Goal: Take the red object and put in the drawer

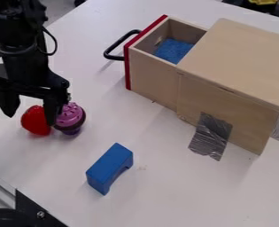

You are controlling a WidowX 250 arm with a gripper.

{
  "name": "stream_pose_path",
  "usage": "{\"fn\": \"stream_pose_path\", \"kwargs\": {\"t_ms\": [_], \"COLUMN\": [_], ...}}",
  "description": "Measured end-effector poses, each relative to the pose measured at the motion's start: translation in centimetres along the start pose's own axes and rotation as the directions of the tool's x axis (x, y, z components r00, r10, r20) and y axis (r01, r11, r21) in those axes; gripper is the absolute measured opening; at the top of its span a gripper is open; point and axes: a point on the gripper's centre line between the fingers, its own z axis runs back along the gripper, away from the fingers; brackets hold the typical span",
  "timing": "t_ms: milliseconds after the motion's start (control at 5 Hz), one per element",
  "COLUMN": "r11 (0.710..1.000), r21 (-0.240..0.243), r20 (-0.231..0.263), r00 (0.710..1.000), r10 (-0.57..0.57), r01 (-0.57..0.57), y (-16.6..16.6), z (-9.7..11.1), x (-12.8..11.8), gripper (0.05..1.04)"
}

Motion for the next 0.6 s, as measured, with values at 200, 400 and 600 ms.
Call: {"fn": "stream_pose_path", "kwargs": {"t_ms": [200, 400, 600], "r11": [1.000, 1.000, 0.997], "r21": [-0.002, 0.009, 0.034], "r20": [-0.015, -0.011, 0.014], "r00": [1.000, 1.000, 0.998], "r10": [0.000, 0.024, 0.066], "r01": [0.000, -0.024, -0.067], "y": [-0.1, 0.4, 1.4], "z": [-0.3, -0.7, -0.5], "x": [-0.3, 0.1, 0.9], "gripper": [0.997, 0.997, 0.997]}}
